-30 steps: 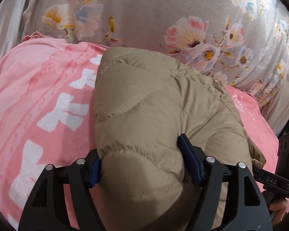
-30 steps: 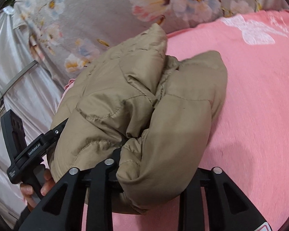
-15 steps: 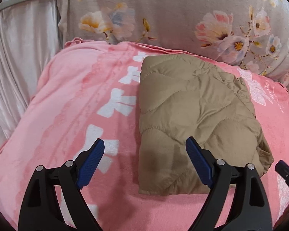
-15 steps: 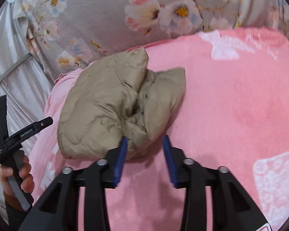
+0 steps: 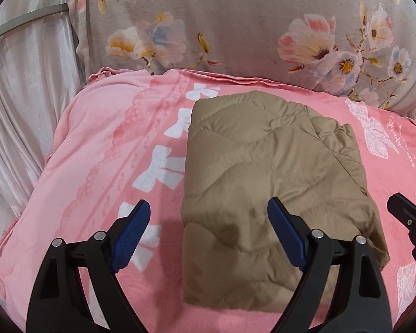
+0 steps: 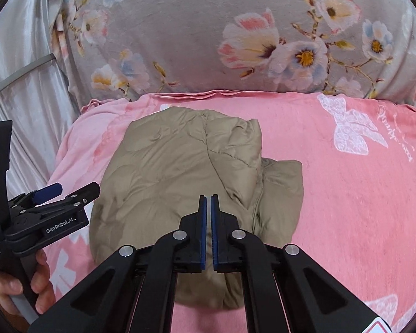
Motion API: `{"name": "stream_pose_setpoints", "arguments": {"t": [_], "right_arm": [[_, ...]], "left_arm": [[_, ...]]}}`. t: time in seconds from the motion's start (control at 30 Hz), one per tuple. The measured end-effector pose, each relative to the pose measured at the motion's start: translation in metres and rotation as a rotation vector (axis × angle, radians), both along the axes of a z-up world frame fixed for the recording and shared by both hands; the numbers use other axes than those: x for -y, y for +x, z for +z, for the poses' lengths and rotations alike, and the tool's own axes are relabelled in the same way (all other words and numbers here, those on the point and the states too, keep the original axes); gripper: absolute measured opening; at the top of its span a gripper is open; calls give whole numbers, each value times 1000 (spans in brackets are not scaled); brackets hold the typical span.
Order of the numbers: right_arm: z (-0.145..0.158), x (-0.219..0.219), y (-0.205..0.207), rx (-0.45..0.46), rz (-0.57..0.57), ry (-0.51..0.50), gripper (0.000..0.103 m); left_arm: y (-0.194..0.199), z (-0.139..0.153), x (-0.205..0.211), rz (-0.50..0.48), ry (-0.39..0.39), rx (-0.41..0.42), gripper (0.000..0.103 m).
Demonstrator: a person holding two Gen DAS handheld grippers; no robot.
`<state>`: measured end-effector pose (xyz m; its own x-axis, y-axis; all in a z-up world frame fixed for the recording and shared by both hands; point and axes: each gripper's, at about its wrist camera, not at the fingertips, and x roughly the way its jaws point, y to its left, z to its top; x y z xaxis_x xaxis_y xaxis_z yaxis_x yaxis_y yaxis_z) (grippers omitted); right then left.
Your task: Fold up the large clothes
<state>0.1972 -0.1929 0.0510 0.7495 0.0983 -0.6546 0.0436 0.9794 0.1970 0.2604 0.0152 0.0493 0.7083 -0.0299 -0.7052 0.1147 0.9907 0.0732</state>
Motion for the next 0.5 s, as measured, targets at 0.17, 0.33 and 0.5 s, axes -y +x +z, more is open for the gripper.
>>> {"name": "stream_pose_setpoints", "arguments": {"t": [0.17, 0.33, 0.5], "right_arm": [[-14, 20, 16, -27, -41, 14, 12], [-43, 43, 32, -81, -64, 167, 38], [-65, 49, 46, -89, -85, 236, 53]], "left_arm": [[44, -17, -33, -73, -249, -151, 90], [84, -50, -52, -83, -429, -241, 90], [99, -69, -39, -140, -465, -235, 93]]}}
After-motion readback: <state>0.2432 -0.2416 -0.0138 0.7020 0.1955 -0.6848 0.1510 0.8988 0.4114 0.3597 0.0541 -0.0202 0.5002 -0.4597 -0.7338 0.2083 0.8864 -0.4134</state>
